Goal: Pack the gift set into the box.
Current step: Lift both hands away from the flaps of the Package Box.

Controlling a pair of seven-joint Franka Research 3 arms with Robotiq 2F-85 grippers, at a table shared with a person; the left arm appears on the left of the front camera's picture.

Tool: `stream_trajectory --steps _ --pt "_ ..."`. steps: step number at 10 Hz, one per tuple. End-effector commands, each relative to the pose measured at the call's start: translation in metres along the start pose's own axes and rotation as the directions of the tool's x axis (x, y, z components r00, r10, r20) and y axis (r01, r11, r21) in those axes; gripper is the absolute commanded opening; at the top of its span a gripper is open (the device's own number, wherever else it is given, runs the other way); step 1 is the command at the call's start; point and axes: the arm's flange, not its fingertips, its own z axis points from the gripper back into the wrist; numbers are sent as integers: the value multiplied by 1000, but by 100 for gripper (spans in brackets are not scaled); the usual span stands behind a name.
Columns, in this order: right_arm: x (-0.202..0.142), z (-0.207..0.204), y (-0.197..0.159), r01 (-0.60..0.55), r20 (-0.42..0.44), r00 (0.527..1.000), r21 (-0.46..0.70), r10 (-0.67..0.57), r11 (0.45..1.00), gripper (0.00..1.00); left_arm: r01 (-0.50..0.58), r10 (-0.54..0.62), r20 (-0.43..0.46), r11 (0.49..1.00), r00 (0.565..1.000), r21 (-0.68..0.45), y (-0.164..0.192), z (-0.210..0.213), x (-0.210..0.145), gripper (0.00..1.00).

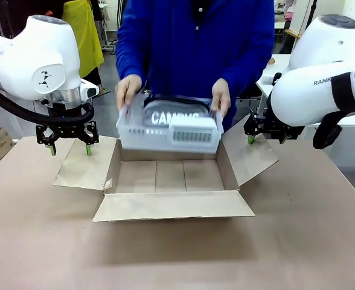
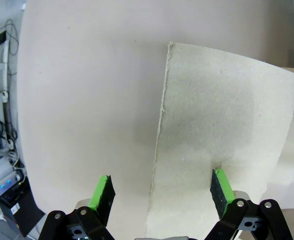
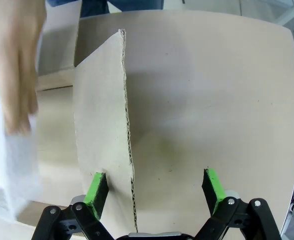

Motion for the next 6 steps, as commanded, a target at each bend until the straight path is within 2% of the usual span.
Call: stream_trajectory --steps 1,6 --pt "1 1 2 18 8 1000 -30 -18 999 100 -14 14 12 1000 1000 16 0 1 -1 100" --pt "1 1 2 18 8 1000 -30 -18 999 100 -14 14 12 1000 1000 16 0 1 -1 100"
